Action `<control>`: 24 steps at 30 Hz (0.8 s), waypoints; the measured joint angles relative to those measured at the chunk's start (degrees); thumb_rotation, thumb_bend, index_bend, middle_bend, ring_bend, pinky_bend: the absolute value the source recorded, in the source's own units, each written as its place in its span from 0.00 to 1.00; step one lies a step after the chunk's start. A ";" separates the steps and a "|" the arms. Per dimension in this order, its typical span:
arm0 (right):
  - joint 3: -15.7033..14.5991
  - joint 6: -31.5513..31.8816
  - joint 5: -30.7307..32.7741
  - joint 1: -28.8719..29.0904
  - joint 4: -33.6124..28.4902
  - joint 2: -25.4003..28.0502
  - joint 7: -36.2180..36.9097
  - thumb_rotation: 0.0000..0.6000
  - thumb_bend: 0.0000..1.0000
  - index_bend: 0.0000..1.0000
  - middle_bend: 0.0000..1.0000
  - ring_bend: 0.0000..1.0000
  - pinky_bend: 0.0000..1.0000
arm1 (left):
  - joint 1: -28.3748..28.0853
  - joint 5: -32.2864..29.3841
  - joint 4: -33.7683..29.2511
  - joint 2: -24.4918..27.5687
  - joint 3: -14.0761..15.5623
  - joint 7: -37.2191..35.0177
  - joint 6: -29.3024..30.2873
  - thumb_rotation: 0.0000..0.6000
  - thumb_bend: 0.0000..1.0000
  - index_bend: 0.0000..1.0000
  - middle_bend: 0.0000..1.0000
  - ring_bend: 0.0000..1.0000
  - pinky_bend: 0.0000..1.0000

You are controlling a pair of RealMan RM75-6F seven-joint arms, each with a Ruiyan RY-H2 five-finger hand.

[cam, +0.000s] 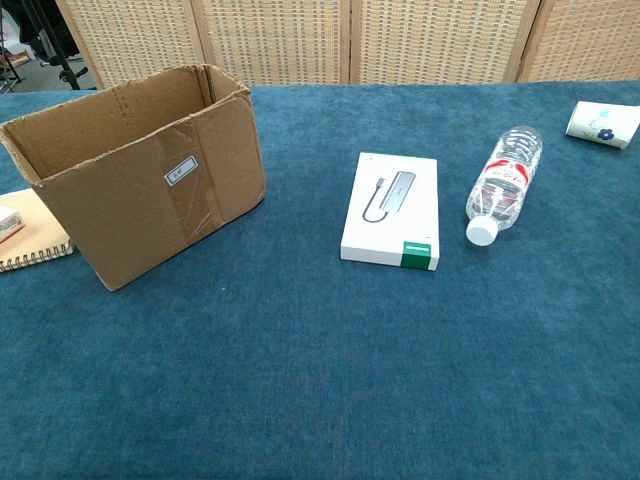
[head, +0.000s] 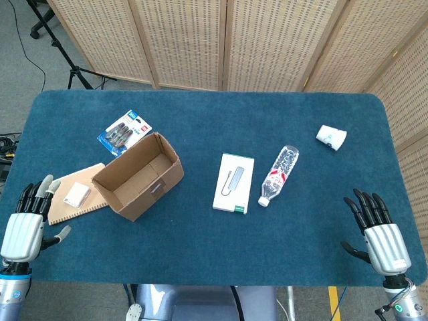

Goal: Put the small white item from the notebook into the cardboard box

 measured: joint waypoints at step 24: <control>0.11 -0.88 0.48 0.29 -0.11 -0.28 -0.73 1.00 0.13 0.08 0.00 0.00 0.00 | -1.14 -5.41 -1.04 3.43 -2.69 -1.97 -3.35 1.00 0.17 0.11 0.00 0.00 0.00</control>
